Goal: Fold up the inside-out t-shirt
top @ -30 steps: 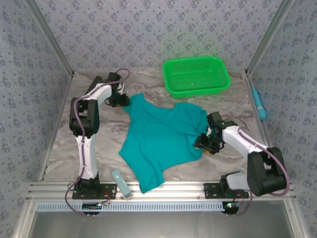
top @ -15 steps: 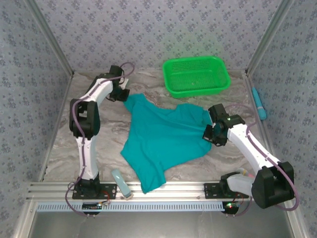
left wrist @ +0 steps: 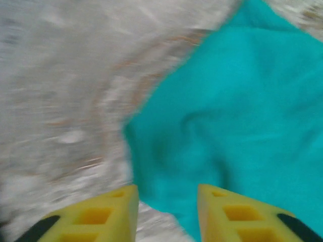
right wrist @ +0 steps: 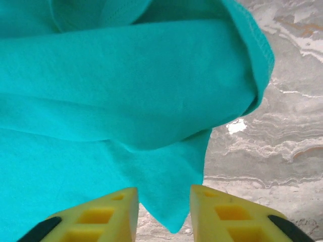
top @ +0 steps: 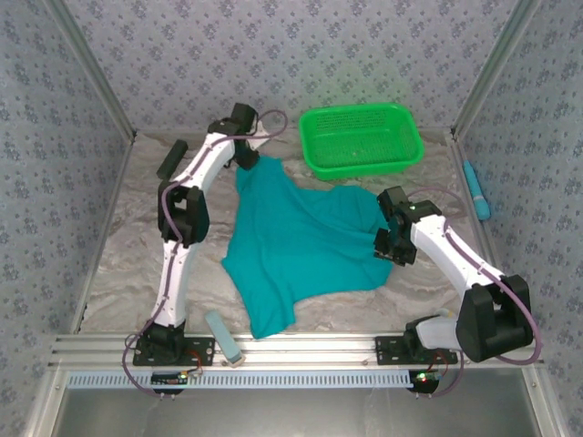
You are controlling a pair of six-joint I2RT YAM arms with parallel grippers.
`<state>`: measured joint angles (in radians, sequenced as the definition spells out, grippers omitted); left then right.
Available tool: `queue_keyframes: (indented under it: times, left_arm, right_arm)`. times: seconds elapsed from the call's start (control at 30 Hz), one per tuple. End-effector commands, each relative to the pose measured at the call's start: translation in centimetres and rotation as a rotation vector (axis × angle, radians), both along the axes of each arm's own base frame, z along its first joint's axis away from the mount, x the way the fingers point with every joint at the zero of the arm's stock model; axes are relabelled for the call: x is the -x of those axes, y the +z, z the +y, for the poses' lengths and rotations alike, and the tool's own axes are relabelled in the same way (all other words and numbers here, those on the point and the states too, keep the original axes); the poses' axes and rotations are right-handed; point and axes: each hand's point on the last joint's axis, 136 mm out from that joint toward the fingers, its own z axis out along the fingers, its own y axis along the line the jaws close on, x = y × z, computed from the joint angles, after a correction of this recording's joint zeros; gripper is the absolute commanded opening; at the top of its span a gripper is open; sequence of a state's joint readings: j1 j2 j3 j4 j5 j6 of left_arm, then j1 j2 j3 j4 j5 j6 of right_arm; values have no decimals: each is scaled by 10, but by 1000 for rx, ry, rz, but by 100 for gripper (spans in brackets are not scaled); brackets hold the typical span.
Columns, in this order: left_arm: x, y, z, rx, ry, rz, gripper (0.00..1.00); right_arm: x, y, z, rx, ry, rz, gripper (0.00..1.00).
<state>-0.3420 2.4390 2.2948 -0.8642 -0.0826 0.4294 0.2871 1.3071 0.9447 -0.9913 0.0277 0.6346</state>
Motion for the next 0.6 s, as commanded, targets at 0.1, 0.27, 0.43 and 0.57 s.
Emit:
queue_keyframes:
  times: [0.1,0.27,0.43,0.57]
  left_arm:
    - [5,21,-24,408,266,58,41]
    - [32,13,17,470,485,52,42]
    - [54,-15,44,510,654,132,40]
    - [63,-40,31,577,661,216,40]
  right_arm:
    - [3,16,-2,19,46,-26,42]
    - [18,9,-6,-6,27,15,47]
    - [22,-2,-2,-145,-52,14,48]
    - [18,-12,3,-229,-63,-20,51]
